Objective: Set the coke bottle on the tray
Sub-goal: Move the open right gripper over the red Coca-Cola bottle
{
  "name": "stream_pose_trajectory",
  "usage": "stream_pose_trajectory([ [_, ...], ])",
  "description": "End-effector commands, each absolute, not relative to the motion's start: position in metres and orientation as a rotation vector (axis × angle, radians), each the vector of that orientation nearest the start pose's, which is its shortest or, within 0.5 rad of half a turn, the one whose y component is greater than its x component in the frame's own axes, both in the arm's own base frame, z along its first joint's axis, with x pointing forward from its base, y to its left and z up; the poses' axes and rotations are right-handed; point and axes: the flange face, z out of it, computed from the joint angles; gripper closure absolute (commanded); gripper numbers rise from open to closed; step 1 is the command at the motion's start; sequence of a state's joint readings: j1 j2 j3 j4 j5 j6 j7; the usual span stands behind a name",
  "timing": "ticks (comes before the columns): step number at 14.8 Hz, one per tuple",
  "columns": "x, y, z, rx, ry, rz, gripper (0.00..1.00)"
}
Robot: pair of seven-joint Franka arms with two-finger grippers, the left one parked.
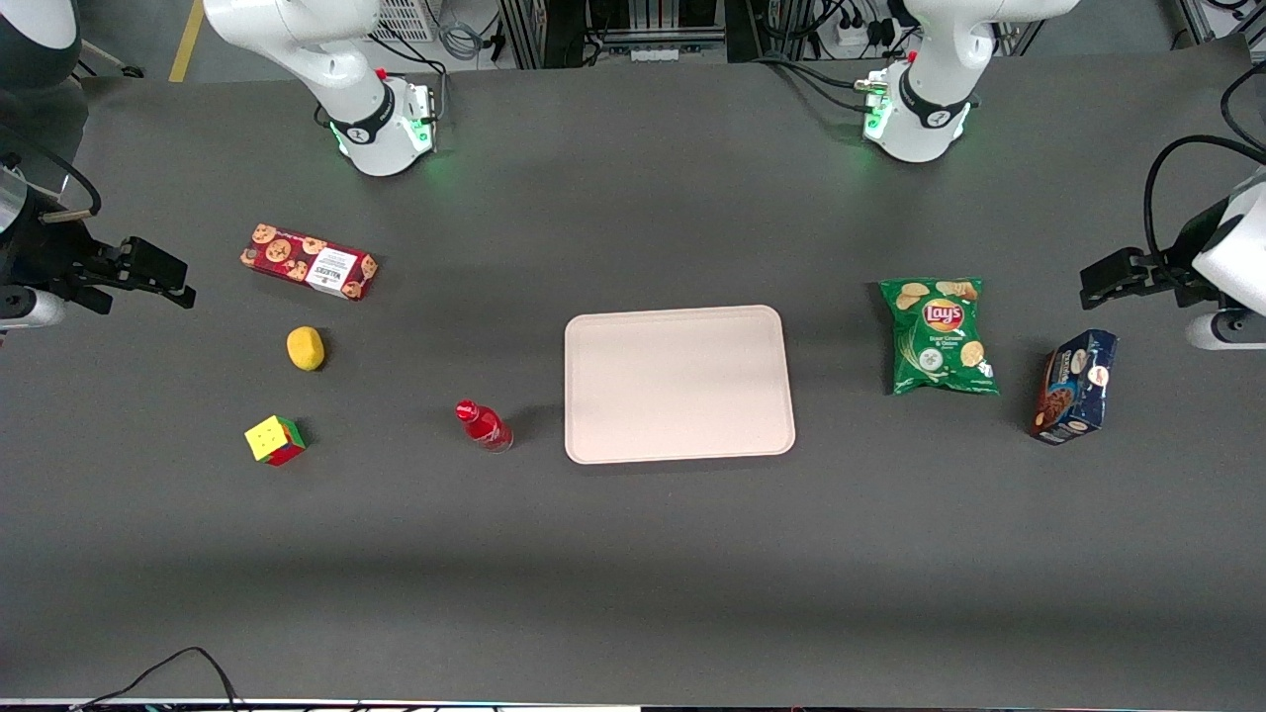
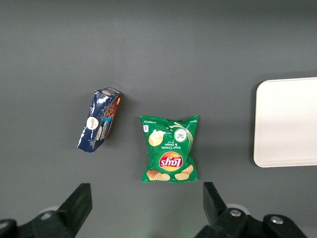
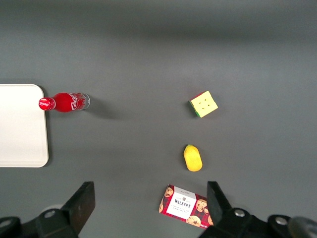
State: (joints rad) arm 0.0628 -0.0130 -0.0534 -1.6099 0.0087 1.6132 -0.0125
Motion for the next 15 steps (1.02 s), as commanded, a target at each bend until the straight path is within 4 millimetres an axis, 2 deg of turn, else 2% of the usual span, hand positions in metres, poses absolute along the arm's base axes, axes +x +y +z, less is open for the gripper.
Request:
stream_pose_trajectory([
  [1, 0.559, 0.009, 0.618, -3.149, -0.061, -0.022, 0.0],
  [4, 0.564, 0.012, 0.622, -3.148, -0.063, -0.039, 0.0],
  [6, 0.565, 0.025, 0.623, -3.139, -0.091, -0.041, 0.0],
  [8, 0.567, 0.052, 0.616, -3.138, -0.096, -0.022, 0.0],
  [10, 0.572, 0.089, 0.603, -3.138, -0.089, 0.012, 0.0],
  [15, 0.596, 0.181, 0.553, -3.118, 0.012, 0.075, 0.0],
])
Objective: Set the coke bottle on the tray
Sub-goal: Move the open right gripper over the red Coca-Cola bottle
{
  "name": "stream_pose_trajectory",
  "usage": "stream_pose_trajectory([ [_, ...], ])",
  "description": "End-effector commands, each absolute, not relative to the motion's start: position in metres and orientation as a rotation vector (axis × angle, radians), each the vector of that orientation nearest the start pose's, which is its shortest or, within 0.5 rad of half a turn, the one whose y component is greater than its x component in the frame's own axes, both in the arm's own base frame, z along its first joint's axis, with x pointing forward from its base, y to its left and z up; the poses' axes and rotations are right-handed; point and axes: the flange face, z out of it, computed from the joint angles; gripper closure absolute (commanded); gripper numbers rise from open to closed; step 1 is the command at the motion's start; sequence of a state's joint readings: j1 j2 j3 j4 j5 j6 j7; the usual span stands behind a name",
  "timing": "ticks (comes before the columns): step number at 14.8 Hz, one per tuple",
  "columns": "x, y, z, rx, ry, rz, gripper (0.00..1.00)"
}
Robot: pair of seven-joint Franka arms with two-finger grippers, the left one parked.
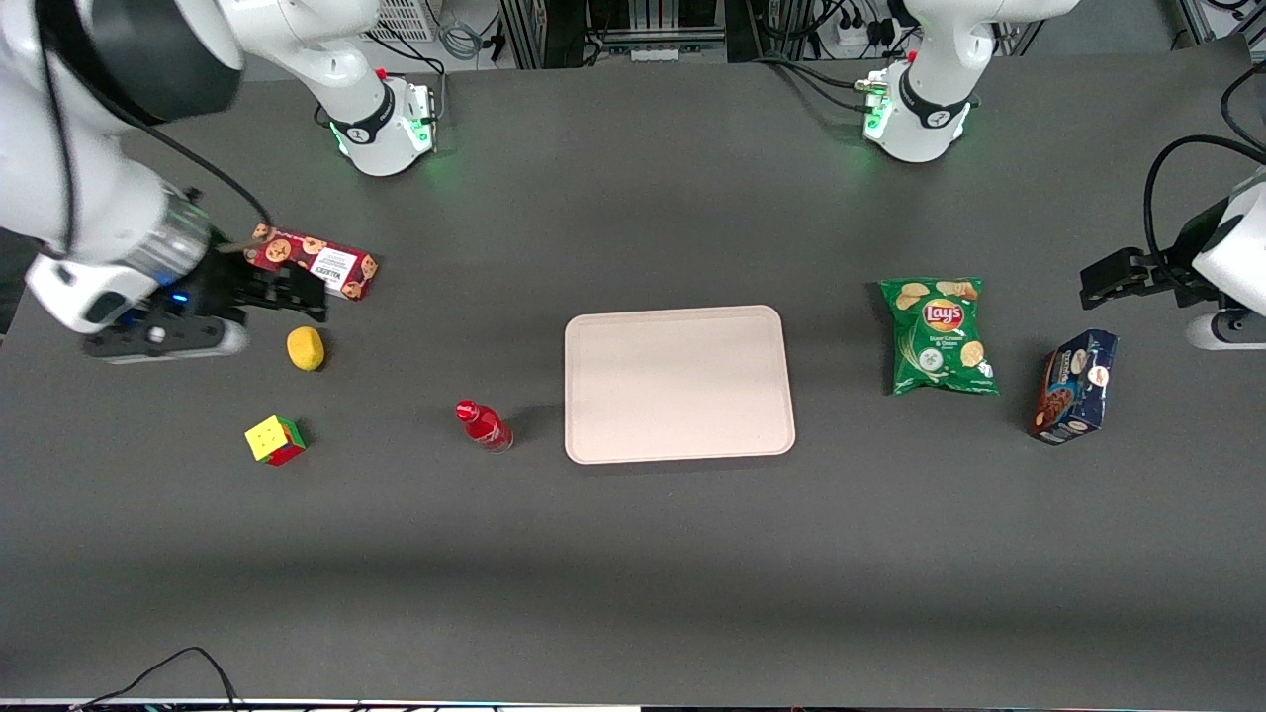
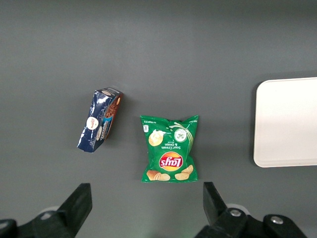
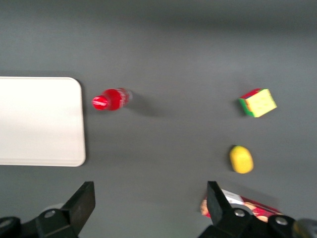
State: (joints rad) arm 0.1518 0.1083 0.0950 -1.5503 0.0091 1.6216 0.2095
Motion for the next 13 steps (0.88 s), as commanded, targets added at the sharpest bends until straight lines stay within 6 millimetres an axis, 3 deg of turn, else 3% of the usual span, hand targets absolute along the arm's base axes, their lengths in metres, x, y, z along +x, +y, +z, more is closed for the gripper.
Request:
stream_pose_trajectory([
  [1, 0.601, 0.197, 0.54, -3.111, 0.0, 0.063, 0.0],
  [4, 0.612, 0.237, 0.495, -3.12, -0.013, 0.045, 0.0],
  [8, 0.619, 0.267, 0.439, -3.174, -0.016, 0.063, 0.0],
  [13, 0.619, 0.271, 0.377, -3.152, -0.035, 0.034, 0.0],
])
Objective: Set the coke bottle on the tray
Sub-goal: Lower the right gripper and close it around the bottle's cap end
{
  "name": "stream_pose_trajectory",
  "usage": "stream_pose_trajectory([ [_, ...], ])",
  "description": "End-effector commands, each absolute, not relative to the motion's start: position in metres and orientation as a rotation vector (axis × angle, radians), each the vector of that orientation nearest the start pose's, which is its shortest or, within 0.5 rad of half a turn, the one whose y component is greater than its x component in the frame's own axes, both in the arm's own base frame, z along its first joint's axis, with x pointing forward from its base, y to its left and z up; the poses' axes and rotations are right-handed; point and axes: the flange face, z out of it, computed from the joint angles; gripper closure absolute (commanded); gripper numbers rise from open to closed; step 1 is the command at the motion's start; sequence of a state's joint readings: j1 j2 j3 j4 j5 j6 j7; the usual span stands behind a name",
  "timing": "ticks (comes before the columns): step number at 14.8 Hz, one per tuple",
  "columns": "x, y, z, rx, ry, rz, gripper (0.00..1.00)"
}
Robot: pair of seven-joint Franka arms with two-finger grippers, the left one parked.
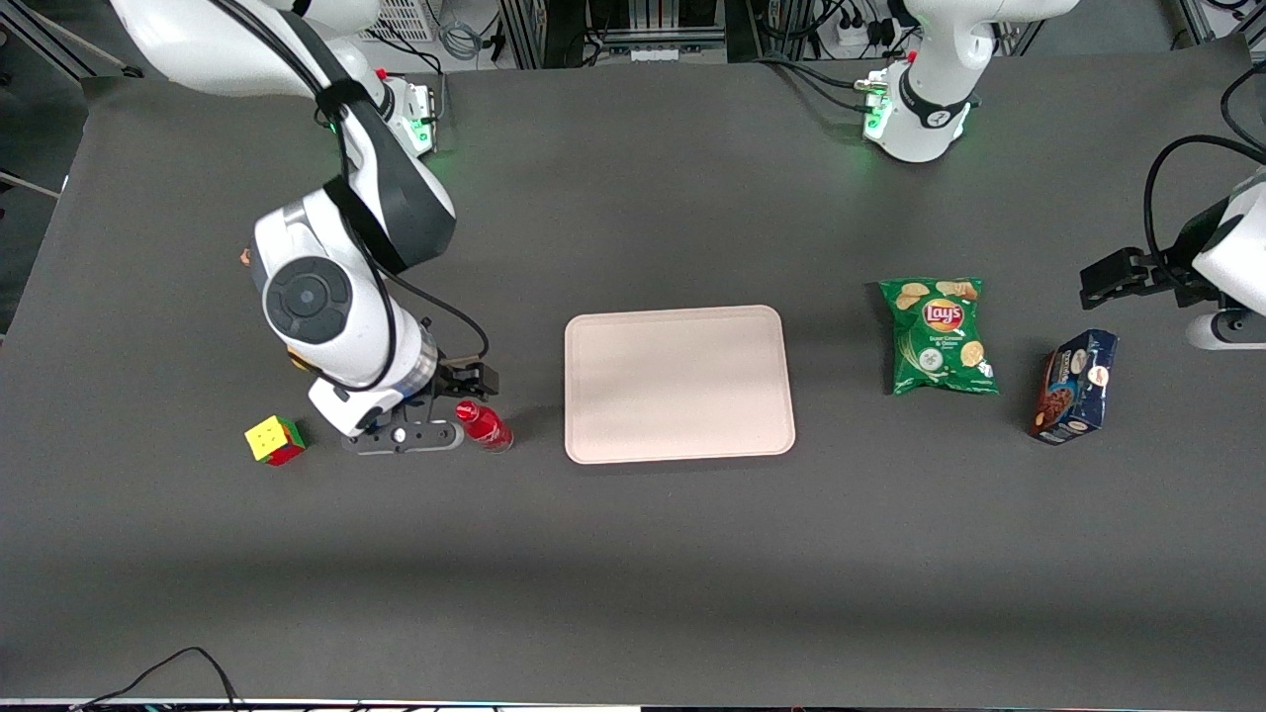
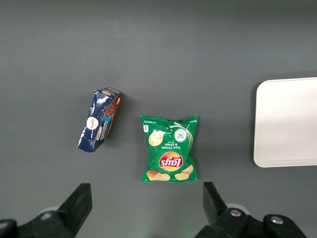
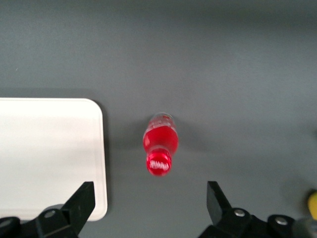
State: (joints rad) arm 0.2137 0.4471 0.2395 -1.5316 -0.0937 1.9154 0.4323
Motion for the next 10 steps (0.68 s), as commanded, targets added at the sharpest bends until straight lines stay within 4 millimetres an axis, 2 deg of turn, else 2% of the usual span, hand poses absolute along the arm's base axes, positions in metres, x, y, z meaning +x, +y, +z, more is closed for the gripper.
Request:
stream_pose_trajectory([
  [1, 0.616, 0.271, 0.367, -3.149, -0.044, 0.033, 0.0],
  [7, 0.602, 0.266, 0.328, -3.142, -0.07, 0.005, 0.0],
  [10, 0.598, 0.265, 0.321, -3.151, -0.083, 0.008, 0.0],
])
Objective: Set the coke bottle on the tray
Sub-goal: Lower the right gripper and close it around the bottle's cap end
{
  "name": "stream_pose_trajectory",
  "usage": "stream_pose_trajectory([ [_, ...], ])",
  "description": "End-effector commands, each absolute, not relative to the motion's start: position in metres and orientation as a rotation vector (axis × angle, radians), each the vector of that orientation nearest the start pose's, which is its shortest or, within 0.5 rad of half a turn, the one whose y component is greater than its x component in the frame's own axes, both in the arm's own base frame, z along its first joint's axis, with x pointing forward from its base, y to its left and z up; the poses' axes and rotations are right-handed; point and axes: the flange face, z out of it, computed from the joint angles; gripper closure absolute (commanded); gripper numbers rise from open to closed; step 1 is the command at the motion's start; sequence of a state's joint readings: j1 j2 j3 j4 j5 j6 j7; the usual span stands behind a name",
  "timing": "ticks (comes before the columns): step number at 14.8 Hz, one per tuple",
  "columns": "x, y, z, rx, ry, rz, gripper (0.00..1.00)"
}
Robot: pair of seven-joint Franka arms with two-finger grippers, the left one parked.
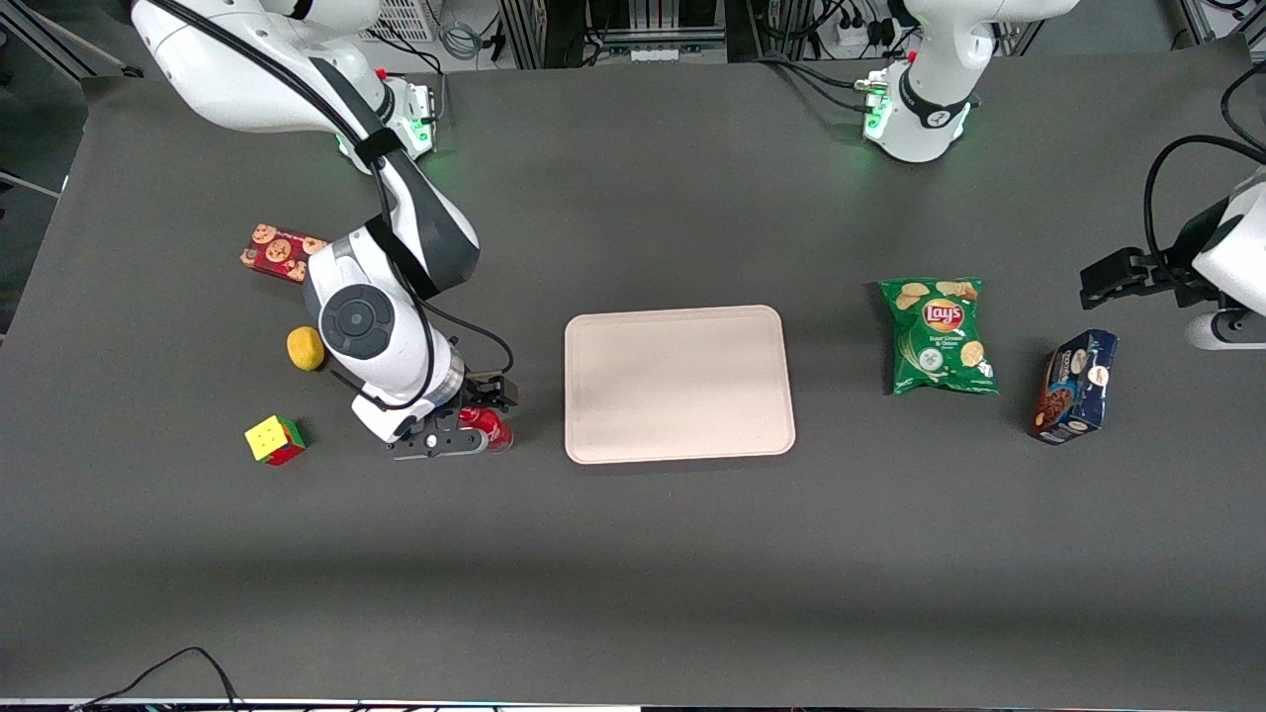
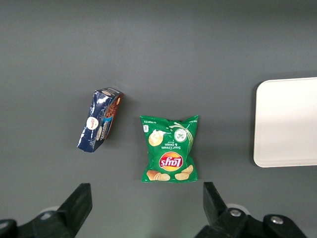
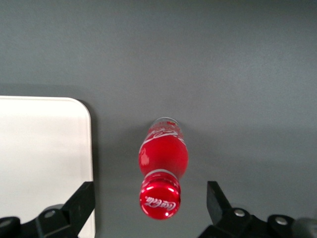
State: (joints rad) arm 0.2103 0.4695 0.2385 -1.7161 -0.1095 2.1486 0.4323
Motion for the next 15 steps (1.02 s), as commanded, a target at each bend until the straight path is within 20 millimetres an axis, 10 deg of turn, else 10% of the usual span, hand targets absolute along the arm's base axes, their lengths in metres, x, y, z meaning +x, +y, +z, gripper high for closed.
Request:
stream_pose_trajectory([
  [1, 0.5973, 0.2627, 0.3173, -3.149, -0.084, 0.001, 0.0],
  [5, 0.5957, 0.2604, 0.3132, -3.153, -0.088, -0.002, 0.02],
  [15, 0.5972, 0.2577, 0.3182, -3.152, -0.089, -0.017, 0.85],
])
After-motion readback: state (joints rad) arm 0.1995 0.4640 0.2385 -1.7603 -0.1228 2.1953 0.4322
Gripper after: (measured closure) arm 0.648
